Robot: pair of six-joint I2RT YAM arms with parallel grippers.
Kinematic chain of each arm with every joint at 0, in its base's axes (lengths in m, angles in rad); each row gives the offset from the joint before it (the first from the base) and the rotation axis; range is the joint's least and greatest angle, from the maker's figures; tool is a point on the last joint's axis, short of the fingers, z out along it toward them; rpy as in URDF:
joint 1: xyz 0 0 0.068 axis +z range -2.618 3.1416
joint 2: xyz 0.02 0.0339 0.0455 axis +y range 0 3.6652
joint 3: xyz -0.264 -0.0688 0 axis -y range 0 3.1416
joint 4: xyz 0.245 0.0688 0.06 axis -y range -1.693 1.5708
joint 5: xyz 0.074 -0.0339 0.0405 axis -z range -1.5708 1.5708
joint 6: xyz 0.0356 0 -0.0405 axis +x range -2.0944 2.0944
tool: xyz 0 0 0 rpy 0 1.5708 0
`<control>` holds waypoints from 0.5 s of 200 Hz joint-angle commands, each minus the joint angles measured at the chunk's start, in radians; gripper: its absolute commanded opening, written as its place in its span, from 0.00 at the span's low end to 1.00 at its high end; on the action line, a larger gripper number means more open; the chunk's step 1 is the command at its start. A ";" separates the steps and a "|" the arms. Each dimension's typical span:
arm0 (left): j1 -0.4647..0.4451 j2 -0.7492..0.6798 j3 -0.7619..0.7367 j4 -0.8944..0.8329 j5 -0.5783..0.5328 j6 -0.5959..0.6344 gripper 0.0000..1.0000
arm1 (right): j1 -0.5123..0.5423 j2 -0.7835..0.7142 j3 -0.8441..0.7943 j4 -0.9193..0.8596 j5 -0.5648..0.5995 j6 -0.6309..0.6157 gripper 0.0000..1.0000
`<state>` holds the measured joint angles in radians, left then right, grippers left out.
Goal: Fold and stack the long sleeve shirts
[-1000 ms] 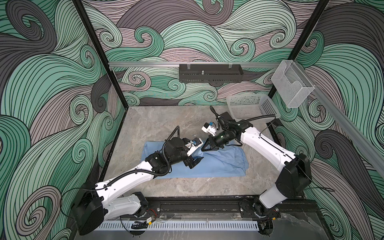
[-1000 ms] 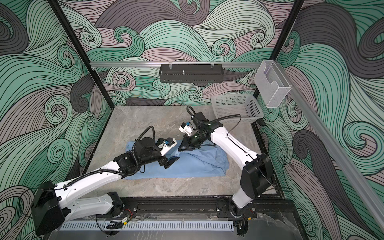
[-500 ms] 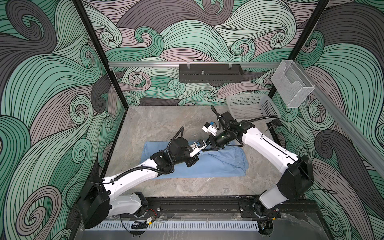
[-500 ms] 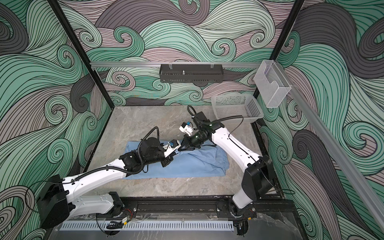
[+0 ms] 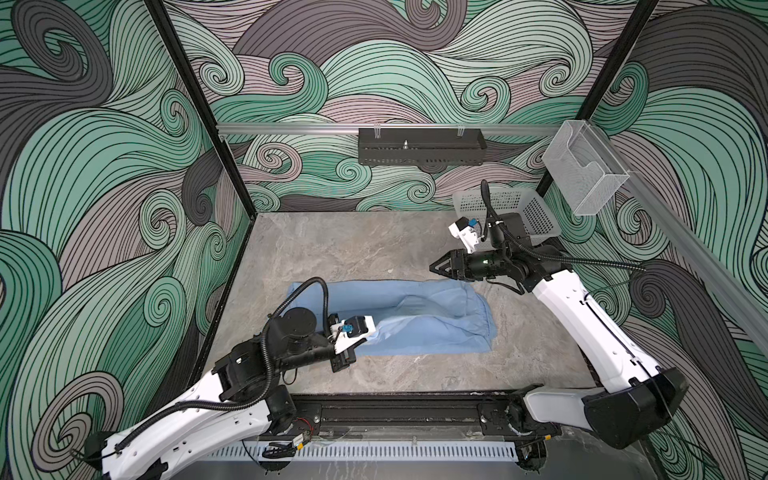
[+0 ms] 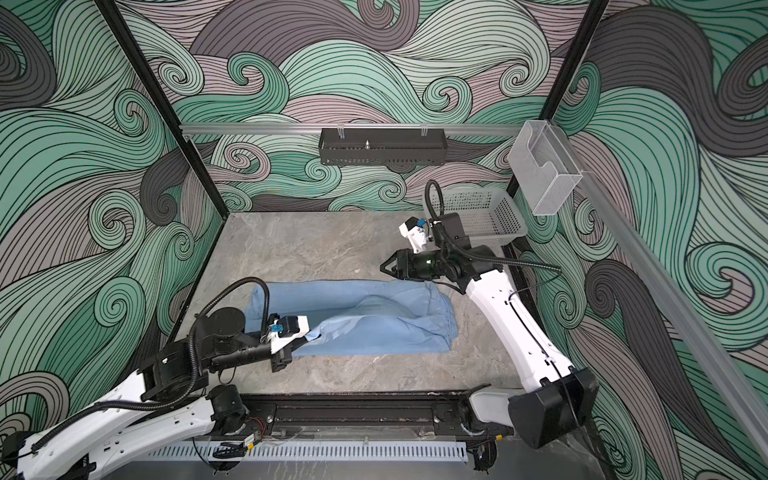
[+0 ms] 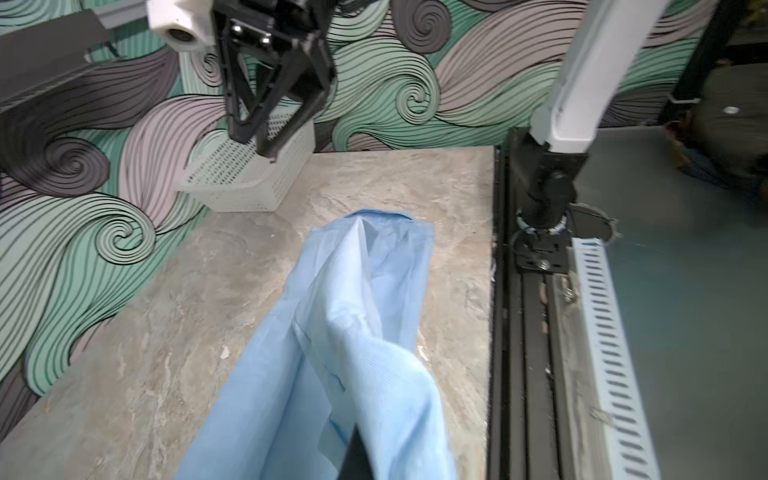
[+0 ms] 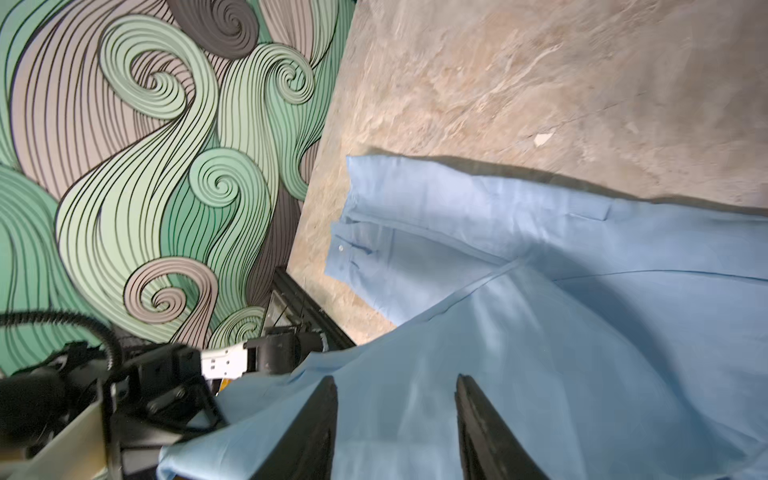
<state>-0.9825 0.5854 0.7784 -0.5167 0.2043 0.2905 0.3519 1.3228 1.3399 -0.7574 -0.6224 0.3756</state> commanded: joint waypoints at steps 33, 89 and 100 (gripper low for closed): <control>-0.029 -0.011 0.058 -0.222 0.100 -0.053 0.00 | -0.056 0.169 -0.109 0.128 0.226 0.003 0.30; -0.031 -0.044 0.114 -0.296 0.129 -0.037 0.00 | -0.094 0.317 -0.127 0.149 0.303 0.001 0.28; -0.030 -0.054 0.117 -0.305 0.109 -0.028 0.00 | -0.097 0.326 -0.141 0.169 0.298 0.009 0.28</control>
<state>-1.0058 0.5701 0.8509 -0.7681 0.3161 0.2504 0.2638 1.6432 1.2194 -0.6266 -0.3660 0.3779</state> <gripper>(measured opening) 0.049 0.278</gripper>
